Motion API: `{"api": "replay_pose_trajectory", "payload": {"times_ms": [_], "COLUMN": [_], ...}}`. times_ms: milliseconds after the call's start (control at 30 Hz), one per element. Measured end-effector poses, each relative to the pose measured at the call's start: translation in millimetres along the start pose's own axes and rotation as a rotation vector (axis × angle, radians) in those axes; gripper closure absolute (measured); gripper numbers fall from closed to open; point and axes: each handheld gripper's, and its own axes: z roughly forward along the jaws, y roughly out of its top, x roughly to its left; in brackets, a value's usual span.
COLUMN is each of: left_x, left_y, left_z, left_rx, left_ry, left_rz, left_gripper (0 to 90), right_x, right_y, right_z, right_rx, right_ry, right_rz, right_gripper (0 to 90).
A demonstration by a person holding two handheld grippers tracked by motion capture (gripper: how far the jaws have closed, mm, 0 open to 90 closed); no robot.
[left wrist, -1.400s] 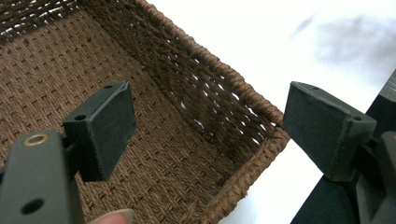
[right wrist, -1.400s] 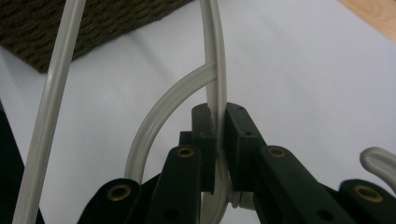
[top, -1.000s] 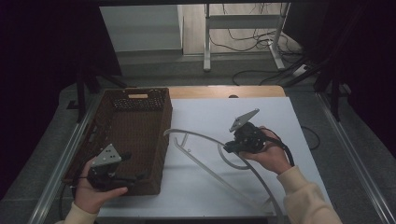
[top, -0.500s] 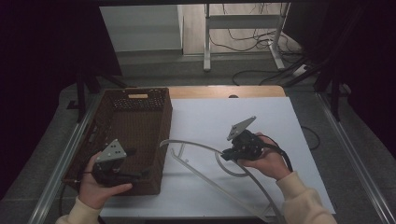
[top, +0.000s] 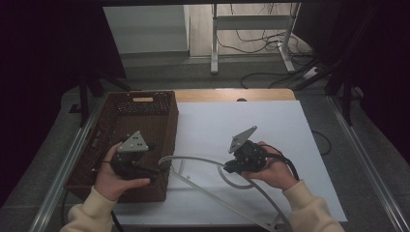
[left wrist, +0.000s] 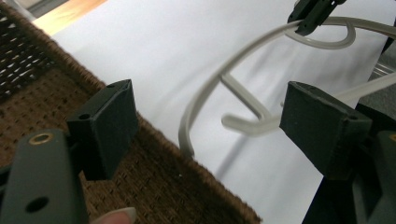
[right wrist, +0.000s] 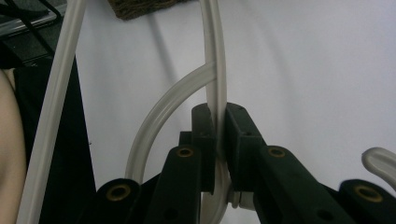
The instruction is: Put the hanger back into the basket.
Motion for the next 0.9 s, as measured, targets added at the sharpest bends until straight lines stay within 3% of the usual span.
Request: {"api": "replay_pose_trajectory", "payload": {"times_ms": [300,667,700,900], "left_x": [1.2,-0.3,-1.0,-5.5], "left_y": [22.5,34.3,36.6,41.2], "left_z": [25.8,42.7,46.2,56.9], "left_rx": [0.087,0.161,0.183,0.247], "left_ry": [-0.08,-0.155,-0.179,-0.23], "left_rz": [0.046,0.095,0.104,0.136], "left_gripper": [21.9,27.2,28.1,35.2], "right_x": [4.5,11.5,12.4,15.8], "right_y": [2.1,3.9,4.0,5.1], "right_z": [5.2,-1.6,-1.6,-2.4], "right_rx": [0.01,0.004,-0.002,0.002], "right_ry": [0.021,0.02,0.022,0.03], "right_rz": [-0.027,-0.073,-0.074,-0.098], "right_gripper": [82.7,82.6,82.7,82.6]}}
